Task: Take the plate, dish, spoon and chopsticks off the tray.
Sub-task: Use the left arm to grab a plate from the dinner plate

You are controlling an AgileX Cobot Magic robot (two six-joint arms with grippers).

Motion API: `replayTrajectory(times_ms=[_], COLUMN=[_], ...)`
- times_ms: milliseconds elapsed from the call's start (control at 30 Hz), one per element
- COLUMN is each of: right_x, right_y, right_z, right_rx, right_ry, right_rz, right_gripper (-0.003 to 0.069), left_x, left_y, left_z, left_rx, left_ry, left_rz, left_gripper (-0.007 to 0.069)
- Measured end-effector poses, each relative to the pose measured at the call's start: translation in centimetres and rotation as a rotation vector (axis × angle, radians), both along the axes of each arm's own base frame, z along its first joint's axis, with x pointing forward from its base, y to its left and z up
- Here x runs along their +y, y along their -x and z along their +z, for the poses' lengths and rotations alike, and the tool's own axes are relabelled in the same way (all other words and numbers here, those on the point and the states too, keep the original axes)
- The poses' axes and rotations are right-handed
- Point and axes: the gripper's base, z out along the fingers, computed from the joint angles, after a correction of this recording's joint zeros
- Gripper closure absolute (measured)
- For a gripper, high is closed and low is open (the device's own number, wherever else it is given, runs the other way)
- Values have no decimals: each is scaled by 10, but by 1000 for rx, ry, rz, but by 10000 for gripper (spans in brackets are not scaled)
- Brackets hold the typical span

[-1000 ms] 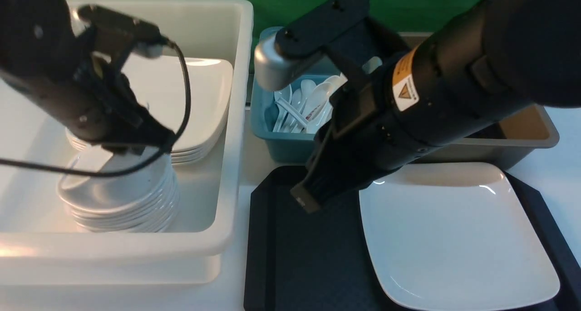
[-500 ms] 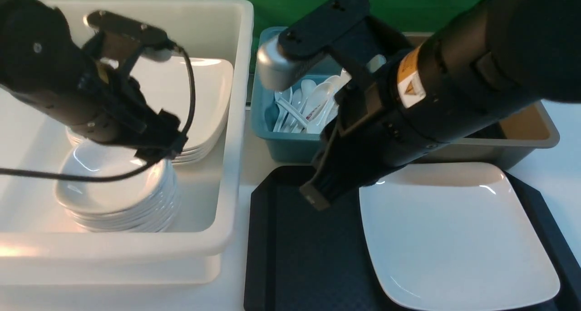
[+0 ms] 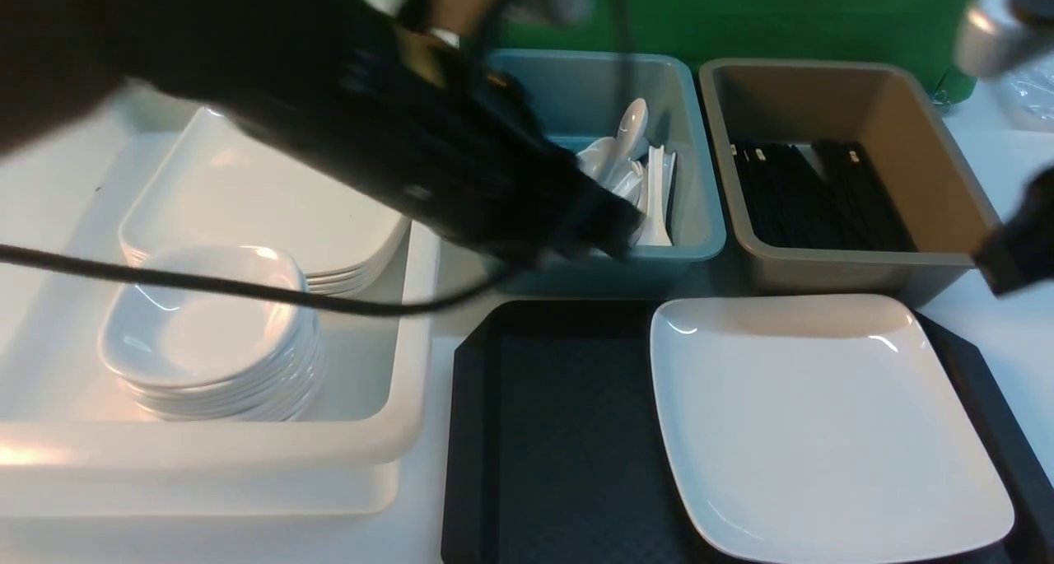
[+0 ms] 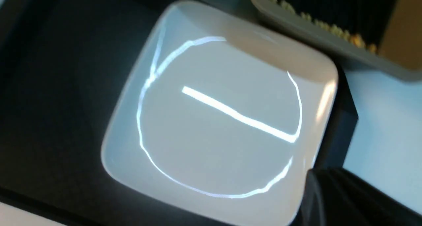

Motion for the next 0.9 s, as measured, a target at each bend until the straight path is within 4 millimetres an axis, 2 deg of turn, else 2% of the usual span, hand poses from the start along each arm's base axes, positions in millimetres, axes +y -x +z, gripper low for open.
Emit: replayTrajectory(times_ms=[33, 67, 100, 133, 167, 267, 467, 667, 833, 867, 900], right_x=[-7, -8, -15, -17, -22, -28, -32, -31, -28, -28, -28], right_y=[6, 9, 18, 19, 30, 44, 58, 59, 58, 58, 58], right_z=[-8, -8, -15, -18, -23, -28, -33, -33, -32, -32, -32], right_rx=[7, 1, -2, 7, -1, -11, -8, -4, -11, -12, -14], right_ry=[-1, -5, -10, -10, -22, -33, -43, -50, -82, -82, -83], right_rz=[-22, -26, -47, -54, -76, -88, -100, -99, -73, -73, -70], right_gripper=[631, 631, 631, 631, 631, 631, 631, 631, 631, 631, 631], left_x=[-10, -14, -26, -28, -39, -56, -77, -82, -89, -90, -92], left_y=[-4, -6, -15, -17, -29, -47, -68, -87, -100, -101, -103], left_z=[-8, -12, -26, -26, -41, -65, -89, -115, -143, -144, -153], left_rx=[35, 49, 99, 101, 148, 193, 190, 125, 86, 87, 84], left_ry=[-8, -15, -34, -34, -57, -98, -147, -177, -182, -182, -179], left_rz=[-6, -6, -5, -5, 2, -5, -32, 70, 94, 94, 98], left_gripper=[617, 617, 619, 619, 619, 606, 527, 363, 165, 158, 114])
